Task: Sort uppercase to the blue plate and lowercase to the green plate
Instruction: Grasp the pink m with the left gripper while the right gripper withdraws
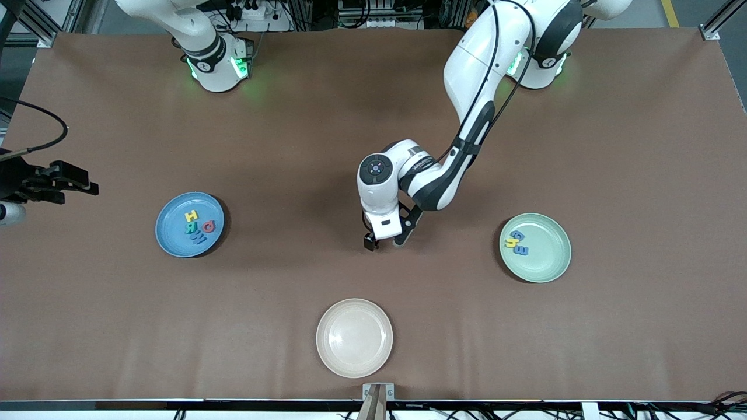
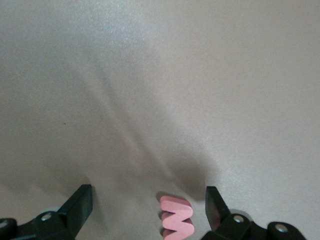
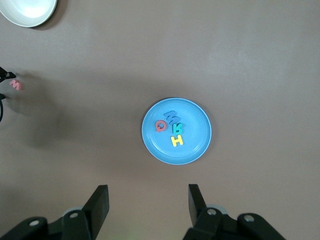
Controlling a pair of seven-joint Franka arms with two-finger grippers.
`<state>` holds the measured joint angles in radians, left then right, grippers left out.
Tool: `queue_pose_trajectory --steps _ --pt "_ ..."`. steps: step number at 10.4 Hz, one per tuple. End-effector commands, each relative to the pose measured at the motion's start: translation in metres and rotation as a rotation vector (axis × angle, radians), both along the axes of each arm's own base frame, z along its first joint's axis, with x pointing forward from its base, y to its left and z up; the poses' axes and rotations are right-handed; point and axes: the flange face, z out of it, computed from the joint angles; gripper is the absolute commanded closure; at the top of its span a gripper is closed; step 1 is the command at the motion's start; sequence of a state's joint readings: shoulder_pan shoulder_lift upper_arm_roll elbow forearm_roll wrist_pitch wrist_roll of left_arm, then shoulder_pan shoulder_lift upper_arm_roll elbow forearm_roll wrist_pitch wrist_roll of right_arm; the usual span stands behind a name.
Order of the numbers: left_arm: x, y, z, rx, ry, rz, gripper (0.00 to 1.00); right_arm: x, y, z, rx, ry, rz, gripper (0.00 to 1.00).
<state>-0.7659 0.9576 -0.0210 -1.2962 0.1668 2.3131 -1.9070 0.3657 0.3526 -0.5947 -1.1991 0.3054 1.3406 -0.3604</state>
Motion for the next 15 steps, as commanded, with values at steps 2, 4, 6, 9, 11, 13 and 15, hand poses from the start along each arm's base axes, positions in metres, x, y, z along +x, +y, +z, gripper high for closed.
queue_pose_trajectory --steps 2,4,6,9,11,13,15 --pt "0.007 -0.005 0.011 0.004 -0.021 -0.049 0.0 -0.009 -0.016 0.015 -0.005 0.021 -0.025 0.28" --pt "0.006 -0.006 0.01 -0.004 -0.027 -0.059 0.0 -0.016 -0.016 0.026 -0.002 0.04 -0.024 0.27" --pt "0.005 -0.008 0.005 -0.009 -0.026 -0.062 0.0 -0.025 -0.023 0.042 0.018 0.051 -0.024 0.14" --pt "0.003 -0.008 0.0 -0.009 -0.02 -0.063 0.0 -0.034 -0.02 0.052 -0.016 0.058 -0.018 0.1" --pt "0.003 -0.01 -0.002 -0.021 -0.027 -0.065 0.0 -0.036 -0.009 0.055 -0.05 0.059 0.002 0.09" --pt "0.002 -0.011 -0.002 -0.026 -0.028 -0.065 0.0 -0.035 -0.002 0.058 -0.096 0.041 0.012 0.1" --pt "0.001 -0.011 -0.004 -0.024 -0.026 -0.067 0.0 -0.032 -0.004 0.061 -0.096 0.008 0.014 0.11"
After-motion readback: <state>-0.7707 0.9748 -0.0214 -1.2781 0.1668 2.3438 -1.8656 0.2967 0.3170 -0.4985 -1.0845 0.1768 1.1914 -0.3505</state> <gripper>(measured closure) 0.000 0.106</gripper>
